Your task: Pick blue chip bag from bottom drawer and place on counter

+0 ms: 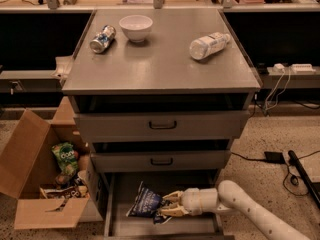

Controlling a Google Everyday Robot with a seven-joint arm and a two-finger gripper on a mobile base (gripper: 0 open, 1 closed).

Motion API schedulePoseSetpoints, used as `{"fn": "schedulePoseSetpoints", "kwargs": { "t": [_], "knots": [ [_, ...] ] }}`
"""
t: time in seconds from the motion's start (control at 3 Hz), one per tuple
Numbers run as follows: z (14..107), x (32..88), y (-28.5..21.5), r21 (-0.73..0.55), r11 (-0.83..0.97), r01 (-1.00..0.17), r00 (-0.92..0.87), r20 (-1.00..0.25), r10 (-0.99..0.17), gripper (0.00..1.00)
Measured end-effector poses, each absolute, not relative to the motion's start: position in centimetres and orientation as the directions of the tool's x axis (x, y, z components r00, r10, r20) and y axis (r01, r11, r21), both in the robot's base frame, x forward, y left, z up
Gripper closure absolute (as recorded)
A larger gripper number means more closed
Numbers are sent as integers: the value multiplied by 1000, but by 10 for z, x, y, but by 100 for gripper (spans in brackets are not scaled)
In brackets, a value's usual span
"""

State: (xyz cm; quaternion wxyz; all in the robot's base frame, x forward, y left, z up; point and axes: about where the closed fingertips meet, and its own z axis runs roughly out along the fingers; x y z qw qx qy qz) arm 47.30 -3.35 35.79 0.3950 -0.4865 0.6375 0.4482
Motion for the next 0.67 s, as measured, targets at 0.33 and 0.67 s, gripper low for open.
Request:
{"fn": "schedulePoseSetpoints", "kwargs": {
  "t": [0.33,0.67],
  "knots": [
    [441,459,-40,59,53,-997,-70,-971,-230,100],
    [529,449,-42,-93,2,-996,89,-964,-249,100]
  ]
}}
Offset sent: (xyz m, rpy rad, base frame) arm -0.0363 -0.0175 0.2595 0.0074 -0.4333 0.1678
